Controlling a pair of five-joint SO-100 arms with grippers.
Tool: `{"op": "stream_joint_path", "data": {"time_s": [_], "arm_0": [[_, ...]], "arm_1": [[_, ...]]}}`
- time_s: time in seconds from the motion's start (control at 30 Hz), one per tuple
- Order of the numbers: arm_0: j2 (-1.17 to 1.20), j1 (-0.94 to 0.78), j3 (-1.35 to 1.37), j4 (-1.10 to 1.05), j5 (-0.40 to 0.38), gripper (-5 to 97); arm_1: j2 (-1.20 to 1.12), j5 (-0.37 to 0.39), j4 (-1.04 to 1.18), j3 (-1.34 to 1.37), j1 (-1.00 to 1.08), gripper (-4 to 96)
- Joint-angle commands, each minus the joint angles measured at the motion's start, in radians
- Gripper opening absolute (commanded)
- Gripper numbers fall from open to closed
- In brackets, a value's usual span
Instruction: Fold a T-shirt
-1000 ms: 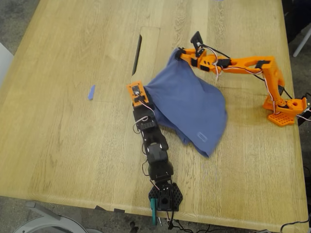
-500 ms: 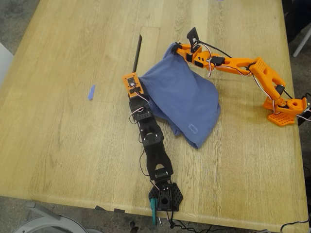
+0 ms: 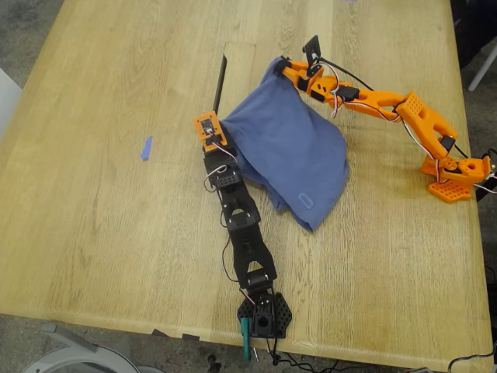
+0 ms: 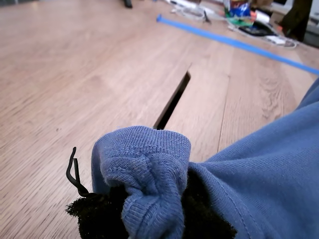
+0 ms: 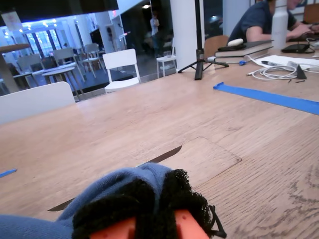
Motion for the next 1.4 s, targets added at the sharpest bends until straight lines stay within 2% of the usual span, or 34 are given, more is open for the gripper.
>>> {"op": "stream_joint_path", "data": {"time_s": [0.0,0.3,0.73,0.97,1.27,1.37], "arm_0": [[0.195,-0.083,-0.163,0.167,-0.002,0],[0.249,-0.055,-0.374,0.563,-0.005,0],[0.433,-0.009,-0.506,1.132,-0.002,0],[0.442,0.038,-0.67,1.404,-0.003,0],[0.541,0.14,-0.704,1.72,-0.012,0],[0.571,0.173,-0.709,1.815,-0.015,0]], "arm_1": [[0.028,0.003,0.094,-0.147,0.081,0.2],[0.038,0.003,0.491,-0.391,0.084,0.2],[0.138,-0.008,1.281,-0.699,0.058,0.1],[0.278,-0.008,1.591,-0.707,0.048,0.1],[0.423,0.0,1.993,-0.749,0.009,0.1],[0.558,0.0,1.99,-0.561,-0.006,0.1]]}}
